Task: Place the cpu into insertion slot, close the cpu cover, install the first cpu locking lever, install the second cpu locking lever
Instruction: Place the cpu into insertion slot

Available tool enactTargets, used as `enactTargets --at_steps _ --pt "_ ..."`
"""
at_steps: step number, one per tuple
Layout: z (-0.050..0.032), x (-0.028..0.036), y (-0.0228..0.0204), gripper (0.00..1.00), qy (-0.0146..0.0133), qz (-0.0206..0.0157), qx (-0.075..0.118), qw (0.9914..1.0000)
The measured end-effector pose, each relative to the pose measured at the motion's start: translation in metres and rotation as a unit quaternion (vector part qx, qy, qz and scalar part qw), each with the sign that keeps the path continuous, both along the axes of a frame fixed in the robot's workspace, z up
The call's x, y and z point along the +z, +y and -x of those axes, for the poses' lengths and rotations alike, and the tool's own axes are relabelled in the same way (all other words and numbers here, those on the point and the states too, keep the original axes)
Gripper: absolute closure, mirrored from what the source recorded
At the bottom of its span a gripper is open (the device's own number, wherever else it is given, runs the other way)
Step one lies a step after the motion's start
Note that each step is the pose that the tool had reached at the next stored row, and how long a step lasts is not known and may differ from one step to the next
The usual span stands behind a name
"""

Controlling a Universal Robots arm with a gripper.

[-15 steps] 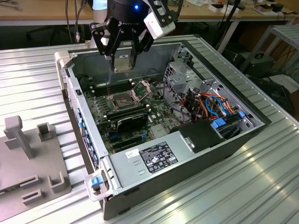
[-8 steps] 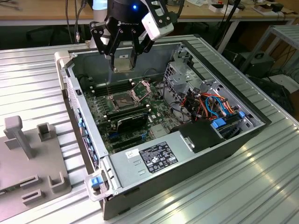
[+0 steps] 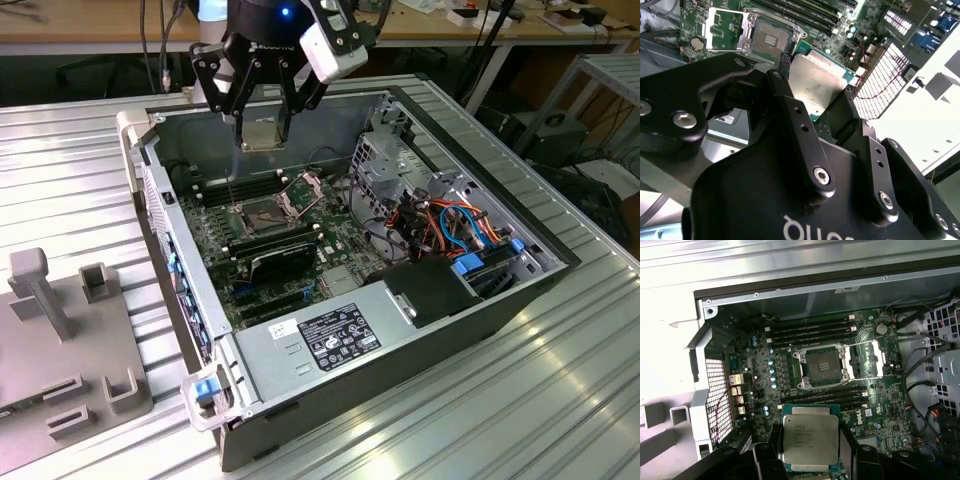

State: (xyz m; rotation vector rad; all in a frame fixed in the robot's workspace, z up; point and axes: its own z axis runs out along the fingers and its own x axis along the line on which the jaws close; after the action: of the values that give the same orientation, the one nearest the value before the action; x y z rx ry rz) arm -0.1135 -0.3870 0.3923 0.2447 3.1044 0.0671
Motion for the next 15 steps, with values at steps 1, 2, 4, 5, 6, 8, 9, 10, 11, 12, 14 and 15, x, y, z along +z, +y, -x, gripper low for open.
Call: enactTargets --at_steps 1,2,4,5,6,8,9,10,11,12,14,15 --pt "0.0000 0.0000 0.0023 0.45 0.0000 0.0000 0.000 1.00000" --pt "0.0000 -0.0001 0.0032 0.45 0.0001 0.0000 -0.001 1.00000" --pt "0.0000 -0.0002 0.0037 0.45 0.0000 0.0000 -0.010 0.99995" --pt "0.0000 -0.0003 0.0039 0.45 0.0000 0.0000 -0.015 0.99989" --pt "0.0000 -0.0004 0.0040 0.45 0.0000 0.0000 -0.023 0.99973" --pt "0.0000 -0.0005 0.0041 0.45 0.0000 0.0000 -0.036 0.99936" --pt "0.0000 -0.0005 0.0042 0.45 0.0000 0.0000 -0.044 0.99905" --pt "0.0000 -0.0006 0.0042 0.45 0.0000 0.0000 -0.049 0.99882" --pt "0.0000 -0.0006 0.0044 0.45 0.0000 0.0000 -0.057 0.99839" --pt "0.0000 -0.0006 0.0045 0.45 0.0000 0.0000 -0.061 0.99816" --pt "0.0000 -0.0007 0.0046 0.45 0.0000 0.0000 -0.068 0.99769" --pt "0.0000 -0.0007 0.0046 0.45 0.0000 0.0000 -0.068 0.99766"
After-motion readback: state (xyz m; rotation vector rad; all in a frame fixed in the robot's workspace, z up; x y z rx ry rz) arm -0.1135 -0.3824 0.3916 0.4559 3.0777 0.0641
